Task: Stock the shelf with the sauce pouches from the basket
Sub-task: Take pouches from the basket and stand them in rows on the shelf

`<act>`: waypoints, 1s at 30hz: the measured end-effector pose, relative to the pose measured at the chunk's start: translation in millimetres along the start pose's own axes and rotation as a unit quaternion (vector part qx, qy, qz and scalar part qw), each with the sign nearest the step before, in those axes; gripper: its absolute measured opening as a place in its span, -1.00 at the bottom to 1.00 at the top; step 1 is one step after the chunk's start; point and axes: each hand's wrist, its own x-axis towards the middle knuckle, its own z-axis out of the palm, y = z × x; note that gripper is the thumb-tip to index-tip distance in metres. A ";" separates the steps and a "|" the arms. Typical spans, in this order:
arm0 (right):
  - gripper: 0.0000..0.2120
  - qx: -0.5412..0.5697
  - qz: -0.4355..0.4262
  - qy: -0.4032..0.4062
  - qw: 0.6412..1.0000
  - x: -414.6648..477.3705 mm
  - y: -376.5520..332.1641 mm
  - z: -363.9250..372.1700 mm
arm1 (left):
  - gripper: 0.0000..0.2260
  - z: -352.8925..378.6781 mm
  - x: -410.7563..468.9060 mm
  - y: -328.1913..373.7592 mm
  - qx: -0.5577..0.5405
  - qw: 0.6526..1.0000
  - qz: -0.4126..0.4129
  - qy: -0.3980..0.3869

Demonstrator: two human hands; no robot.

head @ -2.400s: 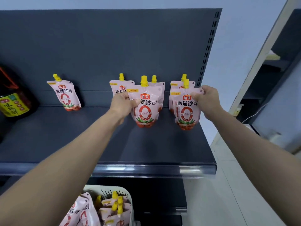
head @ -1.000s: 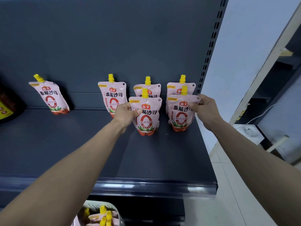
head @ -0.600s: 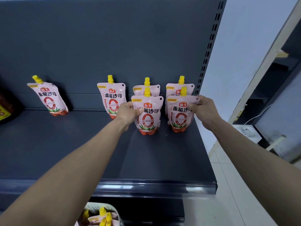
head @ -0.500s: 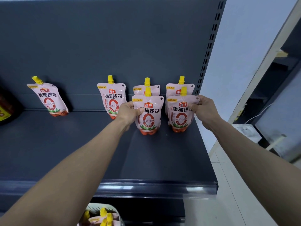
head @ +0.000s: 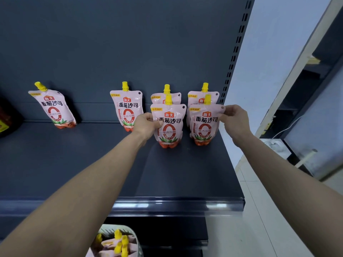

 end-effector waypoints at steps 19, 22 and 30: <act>-0.76 -0.202 -0.362 -0.089 0.906 -212.3 -46.1 90.8 | -0.79 -154.1 -156.6 -19.4 0.287 0.936 0.205 0.021; -0.76 -0.217 -0.318 -0.188 0.904 -256.1 -25.3 124.9 | -0.80 -194.5 -180.3 -56.3 0.294 0.944 0.145 0.024; -0.70 -0.262 -0.118 -0.374 0.882 -330.6 40.8 205.9 | -0.84 -266.9 -218.1 -171.9 0.305 0.951 -0.043 0.011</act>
